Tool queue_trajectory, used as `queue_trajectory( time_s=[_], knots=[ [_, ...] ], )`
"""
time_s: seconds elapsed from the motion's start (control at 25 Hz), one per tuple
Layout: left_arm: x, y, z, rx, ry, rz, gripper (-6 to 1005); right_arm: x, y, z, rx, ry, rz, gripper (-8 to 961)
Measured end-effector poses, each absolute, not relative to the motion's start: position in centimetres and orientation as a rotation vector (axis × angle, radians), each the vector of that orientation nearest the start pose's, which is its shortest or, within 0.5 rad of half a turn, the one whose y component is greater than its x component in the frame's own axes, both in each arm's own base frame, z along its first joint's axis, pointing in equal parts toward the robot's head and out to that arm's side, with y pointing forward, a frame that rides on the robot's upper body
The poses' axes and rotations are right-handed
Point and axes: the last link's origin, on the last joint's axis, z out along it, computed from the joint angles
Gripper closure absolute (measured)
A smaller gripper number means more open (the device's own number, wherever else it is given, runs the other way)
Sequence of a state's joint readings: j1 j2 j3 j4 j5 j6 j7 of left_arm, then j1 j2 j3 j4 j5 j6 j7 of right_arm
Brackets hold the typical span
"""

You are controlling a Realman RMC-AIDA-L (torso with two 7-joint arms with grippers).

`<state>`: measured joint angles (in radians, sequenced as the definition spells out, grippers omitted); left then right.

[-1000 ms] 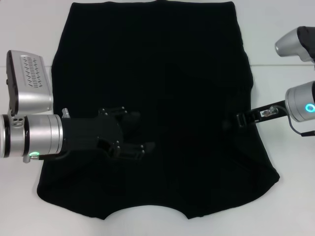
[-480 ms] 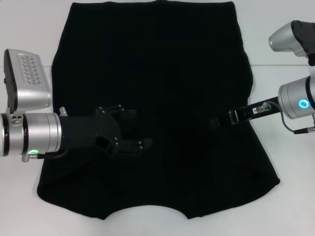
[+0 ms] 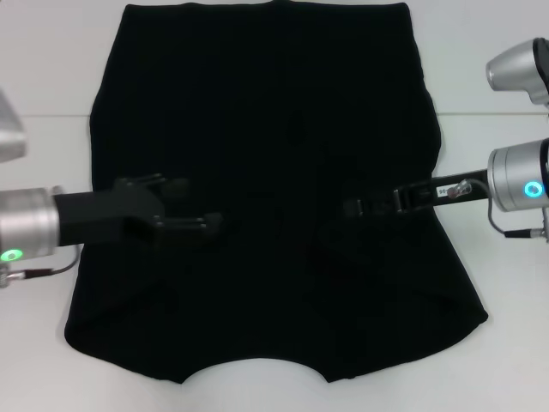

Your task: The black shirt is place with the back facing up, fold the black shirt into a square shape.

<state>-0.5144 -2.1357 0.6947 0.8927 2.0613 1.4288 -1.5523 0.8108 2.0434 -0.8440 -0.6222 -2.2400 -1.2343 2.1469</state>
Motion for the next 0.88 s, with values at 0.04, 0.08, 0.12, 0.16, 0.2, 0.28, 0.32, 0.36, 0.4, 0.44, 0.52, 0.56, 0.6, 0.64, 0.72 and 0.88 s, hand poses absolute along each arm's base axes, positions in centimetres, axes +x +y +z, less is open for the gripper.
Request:
queue_trajectory(
  time_s=[0.04, 0.08, 0.12, 0.16, 0.2, 0.28, 0.32, 0.36, 0.4, 0.44, 0.52, 0.56, 0.6, 0.64, 0.72, 0.88],
  knots=[
    [-25.9, 35.3, 2.4, -2.565, -0.704, -0.553, 204, 21.3, 41.3, -1.8, -2.550, 1.248, 0.321, 417],
    [-26.2, 35.0, 2.8, -2.557, -0.738, -0.554, 205, 21.4, 41.1, -2.0, -2.552, 1.230, 0.347, 395],
    [-26.6, 34.8, 3.2, -2.548, -0.776, -0.557, 207, 21.5, 40.9, -2.2, -2.560, 1.210, 0.375, 374],
    [-26.6, 34.8, 3.2, -2.548, -0.776, -0.557, 208, 21.6, 40.6, -2.5, -2.562, 1.196, 0.399, 353],
    [-27.0, 34.4, 3.7, -2.540, -0.819, -0.556, 210, 21.7, 40.4, -2.7, -2.564, 1.181, 0.419, 331],
    [-28.5, 33.4, 5.2, -2.505, -0.963, -0.518, 213, 21.8, 40.0, -3.1, -2.571, 1.153, 0.459, 288],
    [-28.8, 33.2, 5.4, -2.498, -0.987, -0.511, 214, 21.9, 39.7, -3.3, -2.578, 1.142, 0.476, 267],
    [-29.5, 32.8, 6.1, -2.475, -1.058, -0.478, 216, 22.0, 39.5, -3.5, -2.585, 1.136, 0.490, 194],
    [-29.6, 32.7, 6.2, -2.468, -1.075, -0.468, 217, 22.0, 39.4, -3.7, -2.592, 1.134, 0.498, 121],
    [-30.1, 32.6, 6.5, -2.450, -1.112, -0.442, 219, 22.0, 39.3, -3.8, -2.596, 1.131, 0.507, 48],
    [-31.0, 32.2, 7.2, -2.408, -1.192, -0.386, 222, 22.0, 39.3, -3.8, -2.597, 1.128, 0.514, 40],
    [-31.5, 32.1, 7.4, -2.388, -1.229, -0.357, 223, 22.0, 39.3, -3.8, -2.595, 1.128, 0.515, 36],
    [-31.9, 31.9, 7.6, -2.371, -1.265, -0.324, 225, 22.0, 39.3, -3.8, -2.595, 1.127, 0.515, 32],
    [-32.1, 31.8, 7.7, -2.362, -1.287, -0.304, 226, 21.9, 39.4, -3.9, -2.595, 1.125, 0.515, 28],
    [-32.7, 31.6, 7.7, -2.344, -1.342, -0.243, 229, 21.7, 39.5, -3.9, -2.600, 1.118, 0.515, 28],
    [-33.5, 31.1, 7.5, -2.329, -1.402, -0.150, 235, 21.6, 39.6, -3.9, -2.600, 1.115, 0.516, 27]
  ],
)
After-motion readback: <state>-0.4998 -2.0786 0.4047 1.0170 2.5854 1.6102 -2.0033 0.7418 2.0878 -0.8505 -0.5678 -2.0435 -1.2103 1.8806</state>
